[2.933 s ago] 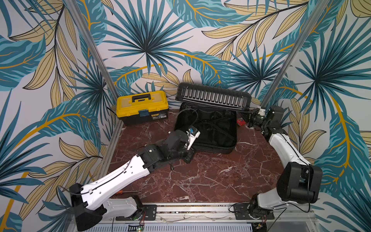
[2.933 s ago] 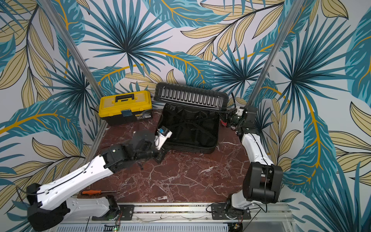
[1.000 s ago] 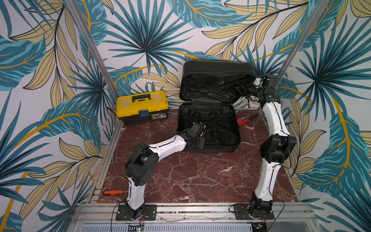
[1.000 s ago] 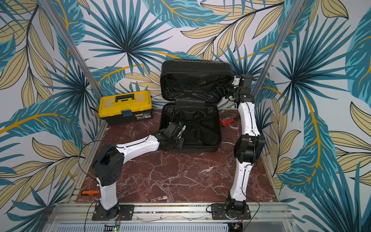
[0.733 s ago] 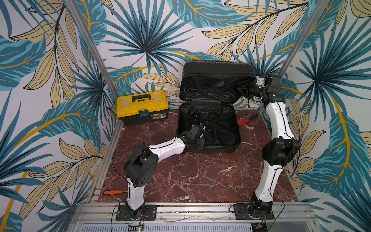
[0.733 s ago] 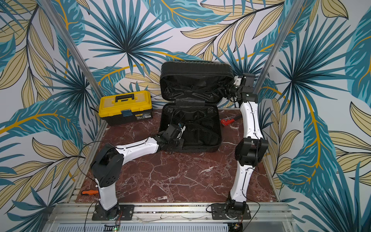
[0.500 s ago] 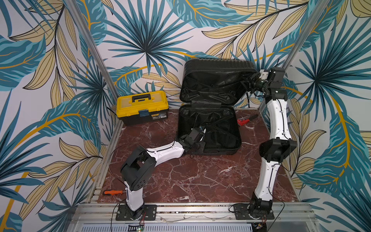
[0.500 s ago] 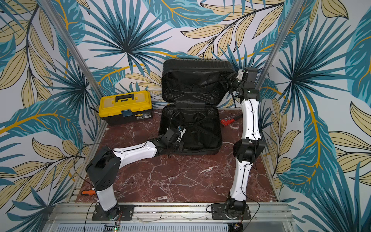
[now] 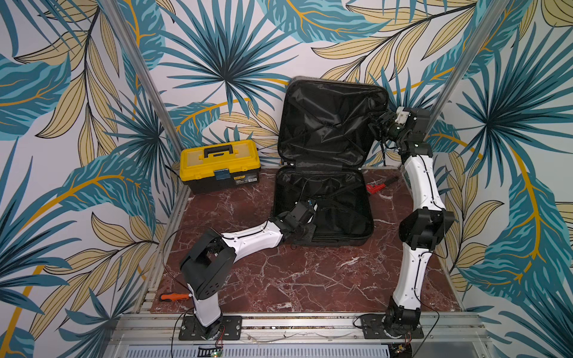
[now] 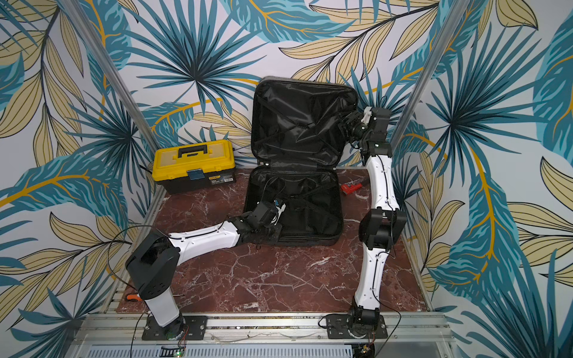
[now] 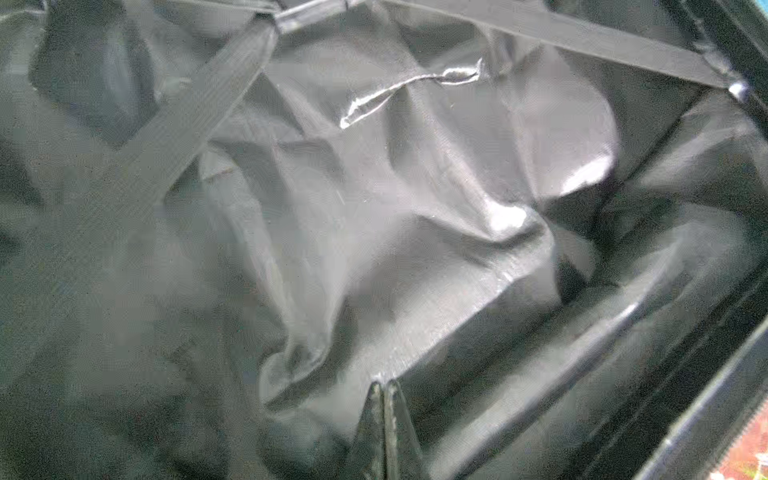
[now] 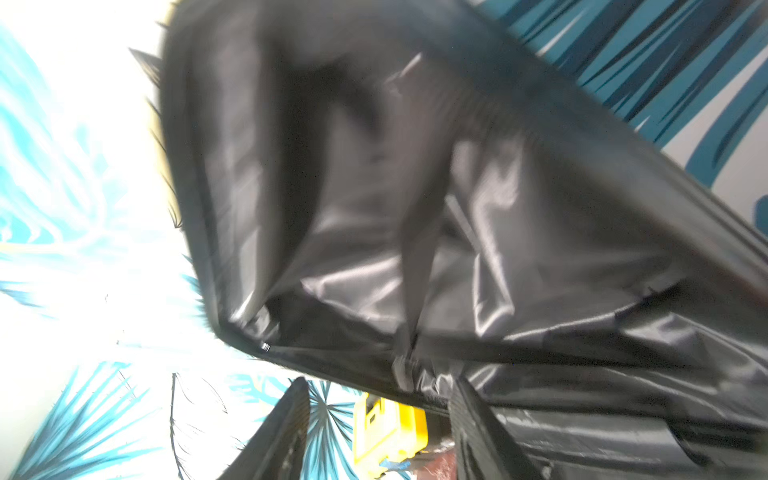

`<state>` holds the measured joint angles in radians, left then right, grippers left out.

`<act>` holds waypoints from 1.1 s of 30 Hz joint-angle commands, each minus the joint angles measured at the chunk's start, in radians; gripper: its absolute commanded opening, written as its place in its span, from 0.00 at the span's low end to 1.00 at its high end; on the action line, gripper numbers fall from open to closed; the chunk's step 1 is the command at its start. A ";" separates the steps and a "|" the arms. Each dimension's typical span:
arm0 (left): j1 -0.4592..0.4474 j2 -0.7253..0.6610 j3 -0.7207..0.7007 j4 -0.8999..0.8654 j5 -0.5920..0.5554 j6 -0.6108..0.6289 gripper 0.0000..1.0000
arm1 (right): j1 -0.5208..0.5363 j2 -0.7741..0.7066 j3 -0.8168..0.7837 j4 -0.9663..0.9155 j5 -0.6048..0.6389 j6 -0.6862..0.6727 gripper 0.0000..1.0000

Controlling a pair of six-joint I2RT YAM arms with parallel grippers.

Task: Open the suitcase zippers
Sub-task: Open the suitcase at the center of the board, then reset both arms

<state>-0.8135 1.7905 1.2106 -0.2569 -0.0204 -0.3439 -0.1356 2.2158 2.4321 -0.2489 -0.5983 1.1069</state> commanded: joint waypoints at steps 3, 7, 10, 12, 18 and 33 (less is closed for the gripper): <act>0.000 0.065 0.003 -0.152 -0.001 0.021 0.00 | -0.001 -0.138 -0.115 -0.045 -0.014 -0.153 0.58; 0.000 0.082 0.007 -0.132 -0.003 0.008 0.00 | 0.007 -0.240 -0.247 -0.056 -0.018 -0.241 0.58; 0.003 0.056 0.013 -0.132 -0.028 0.010 0.00 | 0.016 -0.334 -0.341 -0.072 0.017 -0.330 0.59; 0.013 0.008 0.017 -0.133 -0.030 0.019 0.00 | 0.019 -0.398 -0.397 -0.090 0.051 -0.383 0.59; 0.063 -0.180 0.058 -0.162 -0.062 0.089 0.13 | 0.049 -0.611 -0.593 -0.141 0.220 -0.551 0.97; 0.423 -0.491 -0.127 -0.026 -0.254 0.061 0.99 | 0.085 -1.233 -1.625 0.403 0.894 -0.793 1.00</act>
<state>-0.4252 1.3075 1.1320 -0.3454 -0.0616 -0.2821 -0.0521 1.0443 1.0378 -0.1551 0.1005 0.4301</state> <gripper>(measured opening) 0.993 0.994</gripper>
